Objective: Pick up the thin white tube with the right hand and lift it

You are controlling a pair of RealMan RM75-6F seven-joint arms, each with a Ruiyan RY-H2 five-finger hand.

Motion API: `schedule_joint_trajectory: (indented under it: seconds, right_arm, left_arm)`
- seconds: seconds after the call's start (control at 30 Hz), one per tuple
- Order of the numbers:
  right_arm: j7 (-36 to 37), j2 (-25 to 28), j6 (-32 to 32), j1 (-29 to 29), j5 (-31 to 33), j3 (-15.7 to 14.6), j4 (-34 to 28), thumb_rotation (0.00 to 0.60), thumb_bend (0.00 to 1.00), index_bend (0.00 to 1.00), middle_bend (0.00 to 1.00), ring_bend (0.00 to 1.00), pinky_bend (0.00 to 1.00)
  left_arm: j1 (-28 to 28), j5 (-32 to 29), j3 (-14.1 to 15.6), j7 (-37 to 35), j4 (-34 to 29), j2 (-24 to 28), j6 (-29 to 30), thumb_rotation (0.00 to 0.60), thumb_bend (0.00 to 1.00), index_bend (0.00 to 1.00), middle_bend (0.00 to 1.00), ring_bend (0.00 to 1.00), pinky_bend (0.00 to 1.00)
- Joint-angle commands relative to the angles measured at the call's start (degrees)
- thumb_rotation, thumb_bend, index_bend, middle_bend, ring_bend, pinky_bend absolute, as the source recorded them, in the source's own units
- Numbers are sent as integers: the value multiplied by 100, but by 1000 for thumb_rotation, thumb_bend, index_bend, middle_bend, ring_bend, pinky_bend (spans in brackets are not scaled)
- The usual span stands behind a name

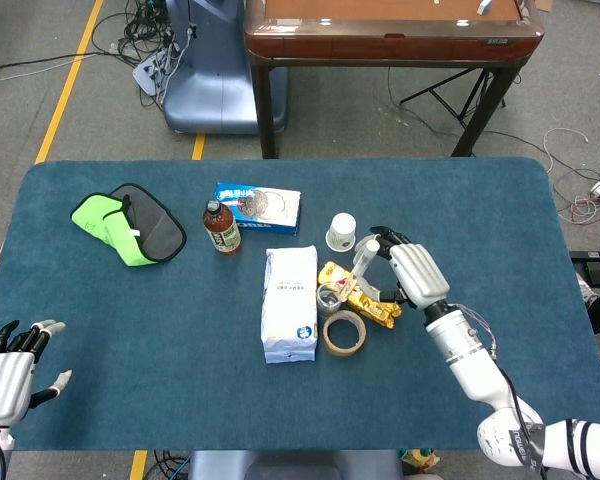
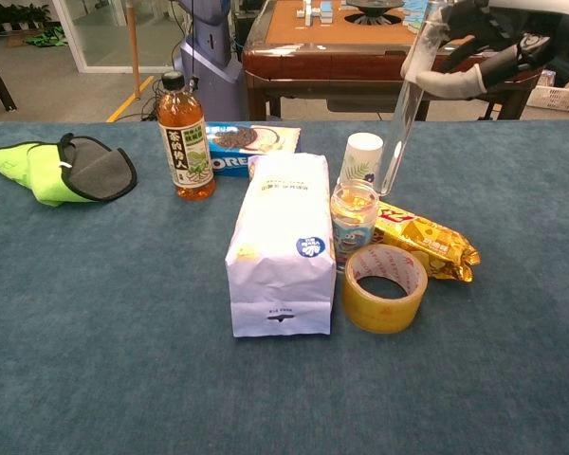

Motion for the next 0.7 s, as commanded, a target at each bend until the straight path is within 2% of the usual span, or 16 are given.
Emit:
schedule_joint_trajectory:
  seconds: [0.03,0.33,0.43,0.6,0.7]
  right_arm:
    - [-200,53,25,-6,29,-22,75,600,541,619,338,148,177]
    - [-1363,-37,573,-61,-91,-158,344,600,541,643,354,153,177]
    - [-1124,-47,454,-72,34,-110,182,600,541,649,356,162,176]
    - [-278,-6,169,-106,136,44,-22,600,541,649,363,177,177]
    - [-172,22,145,-137,148,47,4,600,541,656,379,192,176]
  left_arm:
    - [-2,6,1,-3,8,-1,-2,600,238,243,224,296,80]
    - [-37,-11,-12,2,14,-17,-51,600,239,243,224,295,79]
    - [-40,-11,-8,-4,17,-22,-60,600,239,243,224,295,79]
    - [-31,-15,-6,-7,23,-13,-44,600,239,243,224,295,80]
    - [-19,-41,-4,-9,27,4,-44,600,238,243,224,296,79]
